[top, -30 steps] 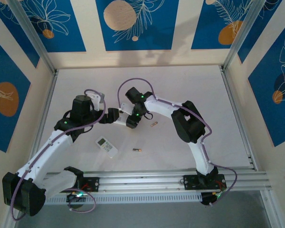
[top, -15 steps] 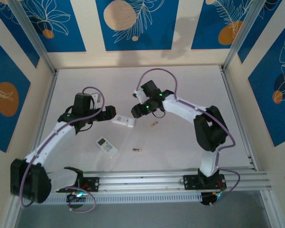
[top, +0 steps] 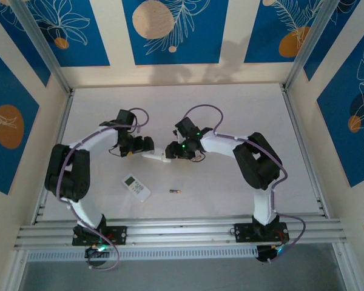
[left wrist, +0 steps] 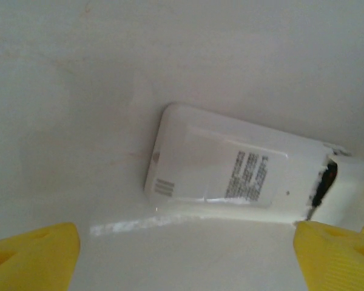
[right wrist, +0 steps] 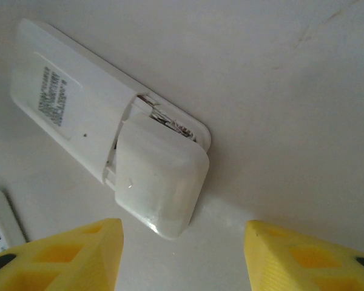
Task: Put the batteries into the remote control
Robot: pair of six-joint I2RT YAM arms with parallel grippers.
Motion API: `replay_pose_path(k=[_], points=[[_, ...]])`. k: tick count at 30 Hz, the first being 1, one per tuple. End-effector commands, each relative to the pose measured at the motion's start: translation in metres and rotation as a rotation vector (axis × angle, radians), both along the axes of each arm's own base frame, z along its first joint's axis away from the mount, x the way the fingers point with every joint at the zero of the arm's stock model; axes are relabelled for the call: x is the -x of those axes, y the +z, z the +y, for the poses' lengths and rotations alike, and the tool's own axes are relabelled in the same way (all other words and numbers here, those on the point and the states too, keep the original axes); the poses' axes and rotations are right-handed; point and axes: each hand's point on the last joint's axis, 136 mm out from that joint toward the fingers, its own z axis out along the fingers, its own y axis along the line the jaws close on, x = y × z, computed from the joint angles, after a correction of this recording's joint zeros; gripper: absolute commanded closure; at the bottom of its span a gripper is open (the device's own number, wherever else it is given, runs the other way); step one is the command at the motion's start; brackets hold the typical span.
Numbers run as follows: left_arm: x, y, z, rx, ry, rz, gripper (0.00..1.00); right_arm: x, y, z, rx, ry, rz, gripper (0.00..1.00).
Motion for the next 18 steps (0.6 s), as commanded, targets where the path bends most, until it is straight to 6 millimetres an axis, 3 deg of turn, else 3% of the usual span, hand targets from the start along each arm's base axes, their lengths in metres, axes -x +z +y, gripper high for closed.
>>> replay_pose_path(k=[1, 11, 18], points=[[-0.007, -0.005, -0.004, -0.003, -0.019, 0.022, 0.14, -0.009, 0.007, 0.011, -0.028, -0.012, -0.011, 0.46], [-0.003, -0.041, -0.007, -0.004, -0.051, 0.116, 0.34, -0.017, -0.009, 0.001, 0.064, -0.082, 0.027, 0.55], [0.001, -0.049, -0.005, -0.012, -0.051, 0.121, 0.38, -0.018, -0.019, -0.004, 0.117, -0.122, 0.071, 0.6]])
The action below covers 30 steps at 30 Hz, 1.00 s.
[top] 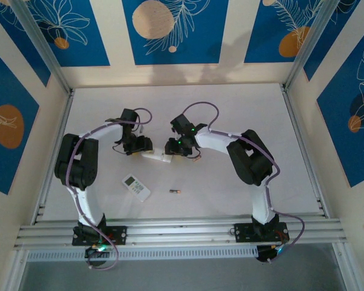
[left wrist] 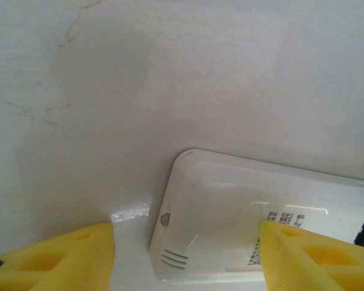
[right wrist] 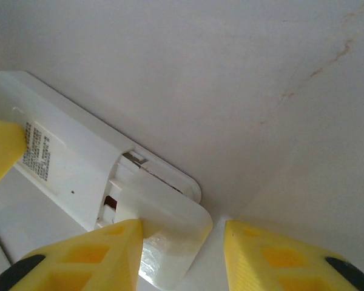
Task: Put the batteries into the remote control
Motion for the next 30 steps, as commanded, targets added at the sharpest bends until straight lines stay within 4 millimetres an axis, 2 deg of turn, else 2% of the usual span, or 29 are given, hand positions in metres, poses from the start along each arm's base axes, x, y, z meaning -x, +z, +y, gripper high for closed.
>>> replay_pose_path(k=[1, 9, 18, 21, 25, 30], points=[[0.013, -0.022, 0.0, -0.003, -0.017, 0.063, 0.38, 0.002, -0.016, -0.01, 0.071, -0.046, 0.056, 0.61], [0.017, -0.025, 0.0, 0.005, -0.023, 0.066, 0.39, -0.008, -0.025, -0.017, 0.113, -0.12, 0.109, 0.66], [0.015, -0.024, -0.003, 0.023, -0.025, 0.054, 0.39, -0.009, -0.025, -0.006, 0.096, -0.1, 0.128, 0.69], [0.017, -0.025, -0.003, 0.024, -0.027, 0.059, 0.39, -0.012, -0.014, -0.002, 0.061, -0.114, 0.135, 0.69], [0.017, -0.024, -0.003, 0.025, -0.027, 0.054, 0.39, -0.018, 0.011, -0.005, 0.013, -0.144, 0.122, 0.65], [0.017, -0.024, -0.003, 0.024, -0.024, 0.054, 0.39, -0.016, 0.024, -0.014, 0.006, -0.144, 0.101, 0.6]])
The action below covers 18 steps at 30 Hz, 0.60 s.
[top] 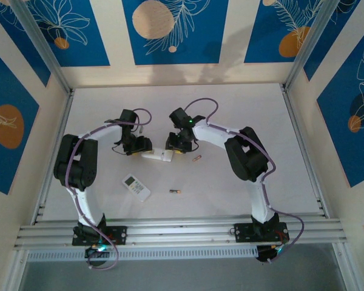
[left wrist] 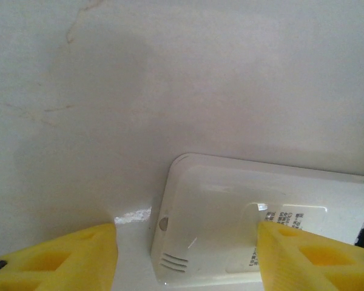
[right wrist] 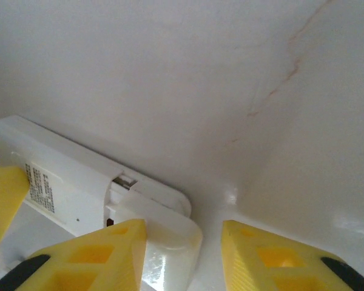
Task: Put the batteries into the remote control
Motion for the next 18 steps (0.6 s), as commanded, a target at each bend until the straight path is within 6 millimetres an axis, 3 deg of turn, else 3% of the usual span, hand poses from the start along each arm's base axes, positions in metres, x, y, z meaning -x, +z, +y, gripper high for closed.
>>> replay_pose_path(k=[1, 10, 18], points=[[0.017, -0.023, -0.002, 0.012, -0.018, 0.07, 0.39, 0.0, 0.018, -0.008, -0.018, -0.013, -0.02, 0.59], [0.015, -0.02, -0.003, 0.015, -0.015, 0.061, 0.39, 0.026, 0.016, 0.002, -0.088, 0.014, 0.019, 0.52], [0.016, -0.021, -0.004, 0.022, -0.015, 0.067, 0.39, 0.02, 0.006, 0.013, -0.117, -0.009, 0.045, 0.55]])
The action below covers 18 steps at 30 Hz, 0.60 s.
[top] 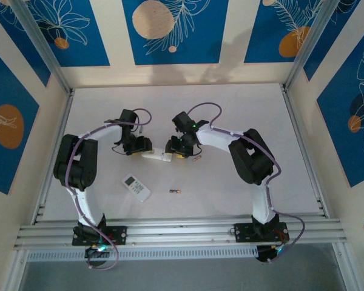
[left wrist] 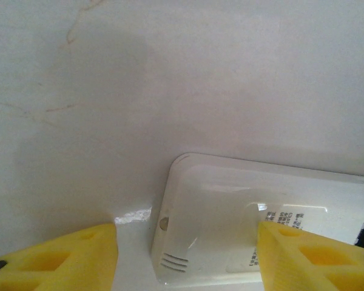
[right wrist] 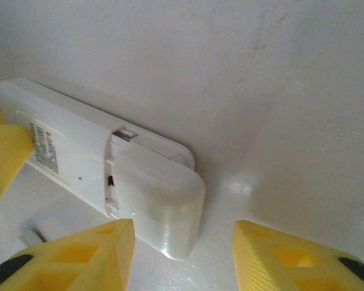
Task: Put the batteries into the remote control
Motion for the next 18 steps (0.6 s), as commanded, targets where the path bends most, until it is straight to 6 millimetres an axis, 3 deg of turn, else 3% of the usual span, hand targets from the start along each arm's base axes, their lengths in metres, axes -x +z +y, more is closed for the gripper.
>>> replay_pose_path(k=[1, 9, 18], points=[[0.015, -0.021, -0.004, 0.022, -0.015, 0.065, 0.39, -0.003, 0.001, 0.01, -0.036, -0.022, 0.026, 0.57], [0.015, -0.019, -0.004, 0.022, -0.019, 0.06, 0.39, -0.01, -0.012, 0.01, -0.033, -0.093, 0.101, 0.66], [0.016, -0.022, -0.004, 0.018, -0.021, 0.062, 0.39, -0.019, -0.002, 0.003, -0.101, -0.168, 0.154, 0.73]])
